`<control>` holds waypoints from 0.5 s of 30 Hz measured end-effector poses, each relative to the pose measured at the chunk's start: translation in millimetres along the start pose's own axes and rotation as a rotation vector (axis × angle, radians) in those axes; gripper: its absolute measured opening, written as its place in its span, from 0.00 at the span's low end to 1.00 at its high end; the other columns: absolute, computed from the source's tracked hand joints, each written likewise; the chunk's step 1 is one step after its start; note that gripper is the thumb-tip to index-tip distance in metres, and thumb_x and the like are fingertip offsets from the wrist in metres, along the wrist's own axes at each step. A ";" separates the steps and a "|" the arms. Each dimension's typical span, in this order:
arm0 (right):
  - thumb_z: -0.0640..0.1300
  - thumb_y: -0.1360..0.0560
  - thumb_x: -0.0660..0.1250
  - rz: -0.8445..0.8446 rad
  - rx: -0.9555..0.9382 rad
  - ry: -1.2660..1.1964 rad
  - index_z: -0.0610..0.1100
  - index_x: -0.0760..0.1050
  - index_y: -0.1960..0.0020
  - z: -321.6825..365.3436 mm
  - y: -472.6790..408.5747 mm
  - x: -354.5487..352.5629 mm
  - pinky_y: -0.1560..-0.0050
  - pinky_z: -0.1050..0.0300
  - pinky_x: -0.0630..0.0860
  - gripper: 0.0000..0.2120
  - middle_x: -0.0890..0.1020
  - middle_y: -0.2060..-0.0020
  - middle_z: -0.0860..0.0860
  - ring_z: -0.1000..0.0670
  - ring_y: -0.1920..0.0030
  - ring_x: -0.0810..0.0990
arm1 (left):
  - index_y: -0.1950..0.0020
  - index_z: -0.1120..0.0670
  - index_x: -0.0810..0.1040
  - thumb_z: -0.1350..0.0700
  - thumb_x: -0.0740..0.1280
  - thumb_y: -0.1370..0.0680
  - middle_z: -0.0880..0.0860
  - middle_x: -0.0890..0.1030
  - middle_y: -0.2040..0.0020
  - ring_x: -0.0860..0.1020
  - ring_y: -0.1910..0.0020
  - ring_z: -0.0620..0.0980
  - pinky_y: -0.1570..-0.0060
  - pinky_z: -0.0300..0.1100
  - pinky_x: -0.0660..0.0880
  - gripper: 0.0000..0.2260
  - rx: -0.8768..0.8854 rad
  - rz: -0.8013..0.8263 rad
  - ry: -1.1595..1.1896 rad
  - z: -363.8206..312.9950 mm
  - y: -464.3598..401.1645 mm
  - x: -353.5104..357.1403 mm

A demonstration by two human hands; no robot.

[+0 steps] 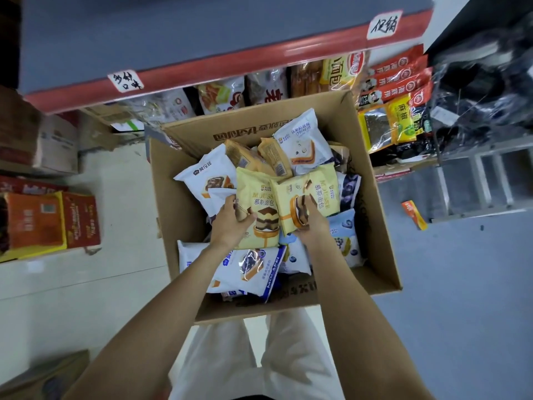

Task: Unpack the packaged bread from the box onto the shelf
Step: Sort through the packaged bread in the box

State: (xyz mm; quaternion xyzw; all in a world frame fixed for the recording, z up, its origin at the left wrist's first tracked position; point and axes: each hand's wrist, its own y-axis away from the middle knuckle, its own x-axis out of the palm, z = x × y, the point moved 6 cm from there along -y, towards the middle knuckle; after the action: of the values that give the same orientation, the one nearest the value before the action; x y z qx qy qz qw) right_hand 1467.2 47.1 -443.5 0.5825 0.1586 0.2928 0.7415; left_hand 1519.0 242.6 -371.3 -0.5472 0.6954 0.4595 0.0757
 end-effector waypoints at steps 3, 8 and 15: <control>0.46 0.29 0.73 0.004 -0.061 -0.102 0.46 0.63 0.31 10.1 10.4 5.3 0.63 0.50 0.81 0.31 0.82 0.59 0.48 0.48 0.61 0.83 | 0.30 0.56 0.64 0.47 0.68 0.24 0.54 0.75 0.36 0.74 0.38 0.55 0.43 0.48 0.71 0.27 -0.002 0.000 -0.017 -4.4 3.7 -3.6; 0.50 0.25 0.68 -0.121 -0.407 0.310 0.50 0.61 0.38 44.5 61.0 -15.1 0.54 0.46 0.77 0.21 0.73 0.38 0.44 0.45 0.51 0.77 | 0.32 0.53 0.65 0.43 0.67 0.25 0.53 0.78 0.40 0.77 0.42 0.57 0.46 0.50 0.74 0.26 -0.009 -0.083 -0.083 -6.0 18.9 -38.7; 0.53 0.24 0.64 0.084 -1.194 1.202 0.49 0.67 0.37 114.2 188.1 21.2 0.71 0.51 0.72 0.17 0.80 0.67 0.44 0.45 0.69 0.77 | 0.32 0.48 0.64 0.34 0.62 0.27 0.52 0.83 0.52 0.81 0.57 0.58 0.60 0.46 0.73 0.28 0.180 -0.386 -0.408 -27.5 69.7 -151.3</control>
State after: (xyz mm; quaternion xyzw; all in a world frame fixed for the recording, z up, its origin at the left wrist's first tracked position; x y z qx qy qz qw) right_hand 1502.5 0.4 -230.4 -0.1558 0.3230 0.6144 0.7028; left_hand 1531.0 325.9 -225.0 -0.5568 0.5868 0.4735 0.3485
